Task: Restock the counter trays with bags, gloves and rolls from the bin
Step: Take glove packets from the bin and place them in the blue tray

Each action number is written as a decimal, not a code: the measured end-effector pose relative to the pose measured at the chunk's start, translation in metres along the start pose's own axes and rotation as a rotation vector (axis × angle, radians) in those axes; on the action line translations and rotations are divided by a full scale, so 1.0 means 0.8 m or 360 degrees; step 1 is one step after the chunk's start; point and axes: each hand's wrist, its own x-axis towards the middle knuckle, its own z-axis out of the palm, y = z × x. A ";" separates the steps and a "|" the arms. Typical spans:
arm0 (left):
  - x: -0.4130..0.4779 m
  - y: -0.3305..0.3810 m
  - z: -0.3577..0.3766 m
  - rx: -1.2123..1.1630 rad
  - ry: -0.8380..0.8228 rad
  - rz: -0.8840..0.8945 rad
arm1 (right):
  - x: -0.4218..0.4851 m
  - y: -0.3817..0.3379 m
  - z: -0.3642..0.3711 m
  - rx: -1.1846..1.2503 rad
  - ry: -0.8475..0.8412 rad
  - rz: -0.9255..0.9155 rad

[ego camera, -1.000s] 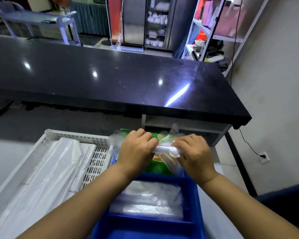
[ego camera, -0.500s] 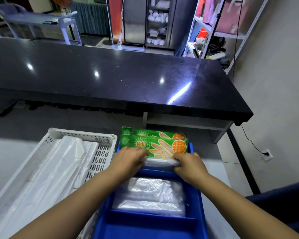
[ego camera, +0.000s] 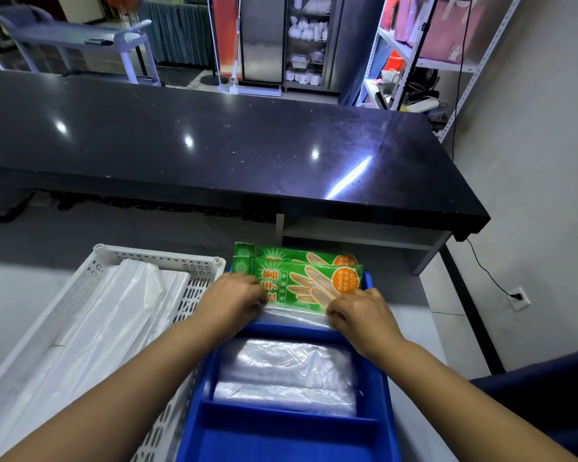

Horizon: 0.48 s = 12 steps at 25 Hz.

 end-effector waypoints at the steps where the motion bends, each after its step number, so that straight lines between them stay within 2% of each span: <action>1: -0.003 -0.004 -0.005 0.0020 0.0045 -0.0020 | -0.001 0.002 -0.003 0.0030 0.0068 -0.0011; 3: -0.008 -0.009 -0.009 0.0003 0.0096 -0.0055 | -0.003 0.007 -0.009 0.0044 0.0150 -0.0045; 5: -0.012 -0.010 -0.009 -0.0041 0.0064 -0.0074 | -0.004 0.011 -0.013 0.0021 0.0108 -0.0109; 9: -0.015 -0.006 0.005 0.0146 -0.0184 -0.0064 | -0.001 0.014 -0.012 0.0023 -0.0084 -0.0215; 12: -0.008 -0.001 0.010 0.0309 -0.0345 -0.0089 | 0.002 0.015 -0.010 0.0043 -0.0127 -0.0183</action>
